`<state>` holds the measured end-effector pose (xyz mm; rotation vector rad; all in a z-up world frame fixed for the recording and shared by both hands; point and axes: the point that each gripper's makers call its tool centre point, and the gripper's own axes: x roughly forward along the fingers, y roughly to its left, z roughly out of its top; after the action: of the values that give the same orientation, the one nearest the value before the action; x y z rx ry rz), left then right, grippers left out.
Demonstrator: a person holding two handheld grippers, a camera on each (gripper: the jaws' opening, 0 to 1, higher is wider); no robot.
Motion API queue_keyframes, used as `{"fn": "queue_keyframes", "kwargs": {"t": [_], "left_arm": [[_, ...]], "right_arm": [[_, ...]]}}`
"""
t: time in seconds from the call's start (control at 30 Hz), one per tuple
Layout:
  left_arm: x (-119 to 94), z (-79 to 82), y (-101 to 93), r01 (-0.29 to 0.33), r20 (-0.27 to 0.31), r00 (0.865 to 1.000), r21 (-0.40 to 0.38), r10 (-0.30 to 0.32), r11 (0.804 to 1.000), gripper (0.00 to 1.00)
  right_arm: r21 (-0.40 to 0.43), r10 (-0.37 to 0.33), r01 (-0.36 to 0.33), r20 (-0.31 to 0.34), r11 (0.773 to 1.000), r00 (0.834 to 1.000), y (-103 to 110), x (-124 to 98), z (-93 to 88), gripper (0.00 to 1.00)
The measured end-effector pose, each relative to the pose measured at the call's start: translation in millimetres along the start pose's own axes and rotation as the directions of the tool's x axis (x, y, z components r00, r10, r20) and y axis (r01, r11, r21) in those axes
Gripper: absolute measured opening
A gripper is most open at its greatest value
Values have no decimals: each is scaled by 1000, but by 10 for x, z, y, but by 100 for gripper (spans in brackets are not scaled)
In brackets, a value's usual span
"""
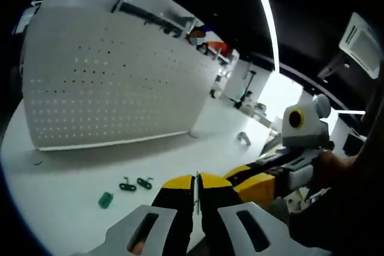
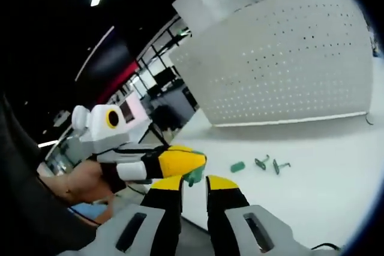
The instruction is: Insert the hook assembly into the mounting plate slot until the hook locks in place.
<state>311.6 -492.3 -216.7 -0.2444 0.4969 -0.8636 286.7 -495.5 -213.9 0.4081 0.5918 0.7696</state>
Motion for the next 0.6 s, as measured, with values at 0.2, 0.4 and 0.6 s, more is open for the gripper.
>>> {"fn": "queue_keyframes", "kwargs": {"t": [0.2,0.4,0.6], "left_arm": [[-13,76,-23,5,42,999,-27,-4,1000,2],[-30,152,-13,-10,85,996,-42,14,999,2],[-58,209,-7,-15,125,992,-58,22,998,2]], "right_arm": [[59,0,-3,54,998,999,-5,-5,105,6],[76,1,-7,83,997,997,21,9,172,4],[116,18,-31,109,993,994,59,9,220,3]]}}
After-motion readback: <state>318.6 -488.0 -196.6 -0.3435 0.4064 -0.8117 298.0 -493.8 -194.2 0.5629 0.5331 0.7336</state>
